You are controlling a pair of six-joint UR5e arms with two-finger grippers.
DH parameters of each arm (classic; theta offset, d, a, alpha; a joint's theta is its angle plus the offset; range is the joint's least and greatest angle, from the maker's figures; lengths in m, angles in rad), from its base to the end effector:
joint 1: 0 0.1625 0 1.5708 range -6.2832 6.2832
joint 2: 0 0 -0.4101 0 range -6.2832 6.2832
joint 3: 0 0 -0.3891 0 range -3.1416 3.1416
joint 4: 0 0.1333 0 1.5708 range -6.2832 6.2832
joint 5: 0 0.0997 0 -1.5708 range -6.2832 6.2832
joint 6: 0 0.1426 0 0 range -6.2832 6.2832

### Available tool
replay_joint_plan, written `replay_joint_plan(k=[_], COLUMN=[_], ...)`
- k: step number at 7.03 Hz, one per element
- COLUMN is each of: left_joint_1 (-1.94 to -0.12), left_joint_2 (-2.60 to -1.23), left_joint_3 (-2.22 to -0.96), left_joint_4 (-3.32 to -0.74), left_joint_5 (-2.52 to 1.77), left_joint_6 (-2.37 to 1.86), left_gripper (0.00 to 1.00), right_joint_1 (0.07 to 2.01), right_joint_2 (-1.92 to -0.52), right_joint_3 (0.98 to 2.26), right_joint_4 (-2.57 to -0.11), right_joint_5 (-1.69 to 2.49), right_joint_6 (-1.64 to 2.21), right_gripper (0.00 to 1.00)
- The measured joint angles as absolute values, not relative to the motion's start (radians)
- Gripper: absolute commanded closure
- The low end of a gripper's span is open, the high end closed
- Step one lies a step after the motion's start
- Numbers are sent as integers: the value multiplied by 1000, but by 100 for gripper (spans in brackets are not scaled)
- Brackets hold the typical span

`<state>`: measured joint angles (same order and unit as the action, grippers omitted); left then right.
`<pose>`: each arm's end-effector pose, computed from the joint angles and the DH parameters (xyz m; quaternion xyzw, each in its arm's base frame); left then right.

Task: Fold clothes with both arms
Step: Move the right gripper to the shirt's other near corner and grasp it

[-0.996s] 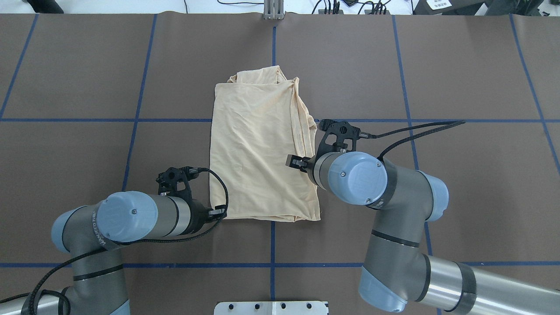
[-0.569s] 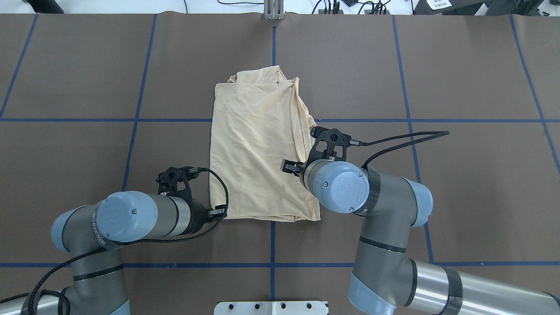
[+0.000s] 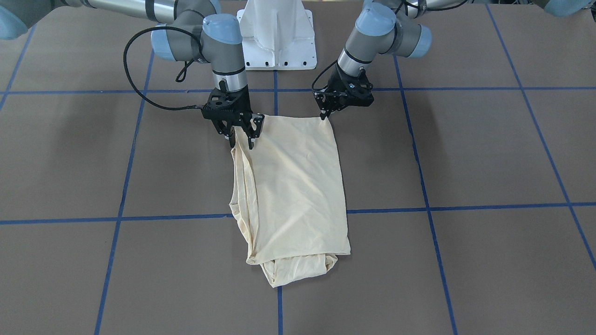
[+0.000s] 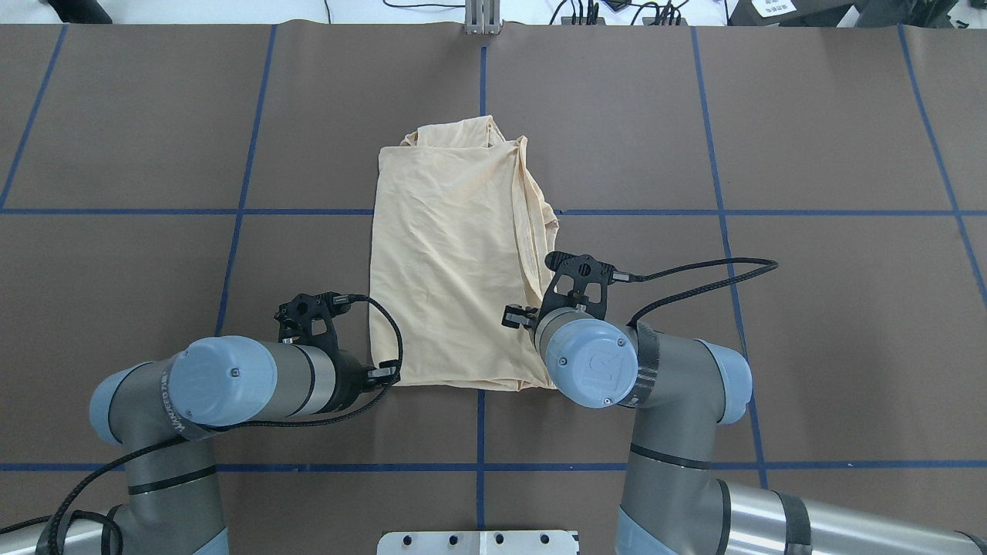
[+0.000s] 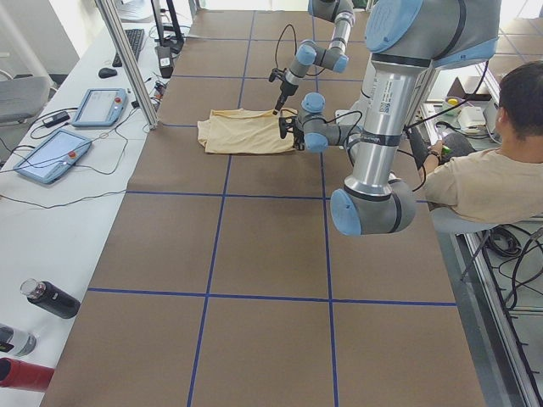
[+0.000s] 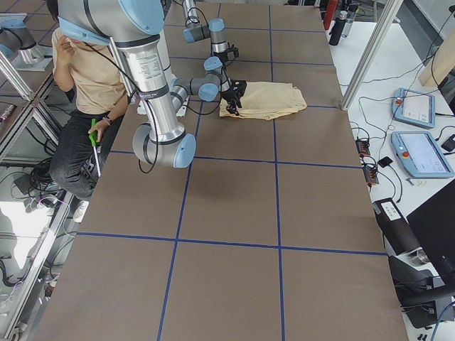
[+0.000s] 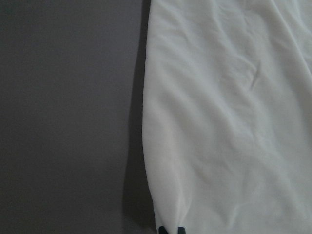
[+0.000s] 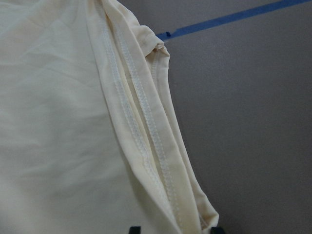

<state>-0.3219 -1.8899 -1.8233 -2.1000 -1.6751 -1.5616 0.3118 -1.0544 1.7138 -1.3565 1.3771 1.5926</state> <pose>0.5578 -0.3109 0.3167 0.0423 0.5225 -0.1056 0.8450 -0.5991 -0.3620 0.2941 0.1475 -0.4040 0.1901 0.8825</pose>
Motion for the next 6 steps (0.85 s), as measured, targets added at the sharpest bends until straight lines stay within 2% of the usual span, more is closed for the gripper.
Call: replay_joint_plan(k=[1,2,3,4,6], left_joint_1=[-322,-321,-321,-321,-321], left_joint_2=[-1890,-1890,-1890,-1890,-1890], left_joint_3=[-1824,-1824,-1824,-1823,-1824], left_joint_4=[-2100,-2100,-2100,-2100,-2100], left_joint_5=[-1675,-1675,-1675,-1675,-1675], left_joint_6=[-1562,-1562,-1562,-1562,-1562], left_gripper=[100,100,100,100,100], right_joint_1=[311,310,310,310,308], right_joint_2=[-1057,-1058,-1058,-1058,-1063], right_joint_3=[1711,1710,1709,1710,1716], right_joint_4=[-1356,-1357,-1357,-1356,-1350], right_joint_5=[1374,1373,1373,1373,1374], right_joint_6=[1587,1584,1582,1582,1582], right_gripper=[45,57,83,100,100])
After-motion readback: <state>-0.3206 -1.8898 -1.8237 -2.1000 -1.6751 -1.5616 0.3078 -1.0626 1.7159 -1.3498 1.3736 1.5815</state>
